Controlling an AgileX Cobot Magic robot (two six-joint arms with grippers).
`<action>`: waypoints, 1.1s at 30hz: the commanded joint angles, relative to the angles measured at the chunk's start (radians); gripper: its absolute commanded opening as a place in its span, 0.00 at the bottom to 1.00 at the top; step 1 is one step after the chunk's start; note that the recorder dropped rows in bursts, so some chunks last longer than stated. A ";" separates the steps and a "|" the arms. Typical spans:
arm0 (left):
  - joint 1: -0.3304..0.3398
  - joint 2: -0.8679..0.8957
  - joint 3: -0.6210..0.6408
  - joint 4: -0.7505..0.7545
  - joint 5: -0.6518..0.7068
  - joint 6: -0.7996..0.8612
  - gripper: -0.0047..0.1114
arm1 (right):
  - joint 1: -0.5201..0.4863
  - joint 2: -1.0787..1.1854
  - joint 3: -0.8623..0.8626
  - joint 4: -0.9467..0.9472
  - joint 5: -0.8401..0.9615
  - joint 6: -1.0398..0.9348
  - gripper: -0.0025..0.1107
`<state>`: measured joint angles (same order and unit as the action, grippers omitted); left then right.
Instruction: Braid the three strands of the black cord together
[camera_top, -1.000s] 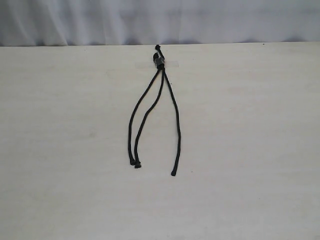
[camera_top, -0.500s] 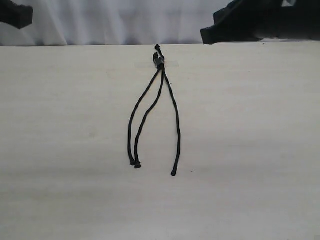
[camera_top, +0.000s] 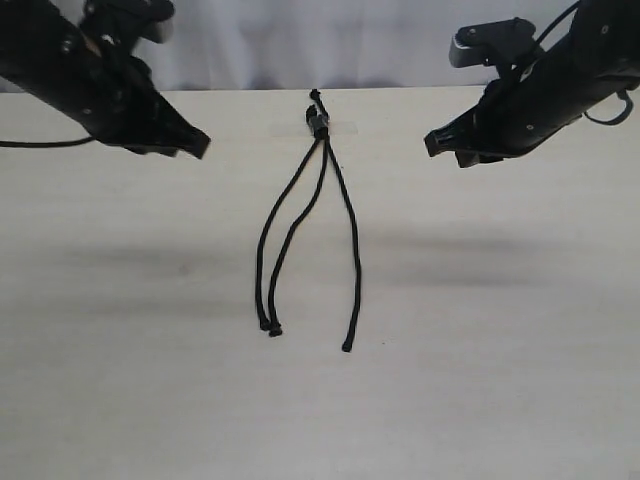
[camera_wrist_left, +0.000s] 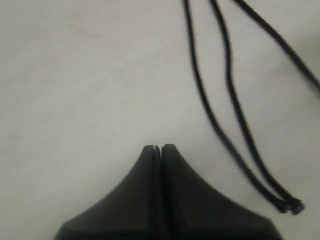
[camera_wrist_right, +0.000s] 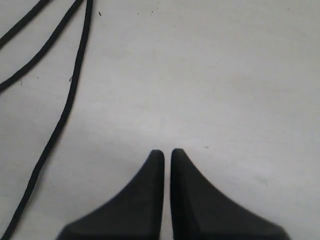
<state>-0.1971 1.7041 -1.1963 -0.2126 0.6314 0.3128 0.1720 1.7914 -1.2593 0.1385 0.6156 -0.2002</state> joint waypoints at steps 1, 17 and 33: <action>-0.017 0.101 -0.040 -0.232 -0.001 0.183 0.04 | -0.006 -0.001 -0.008 -0.001 0.025 0.002 0.06; -0.233 0.293 -0.098 -0.182 -0.196 0.216 0.50 | -0.006 -0.001 -0.008 0.049 -0.035 0.002 0.06; -0.231 0.412 -0.098 -0.114 -0.285 0.216 0.54 | -0.006 -0.001 -0.008 0.064 -0.044 0.002 0.06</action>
<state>-0.4295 2.0957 -1.2859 -0.3308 0.3709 0.5248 0.1720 1.7914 -1.2613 0.2012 0.5843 -0.1983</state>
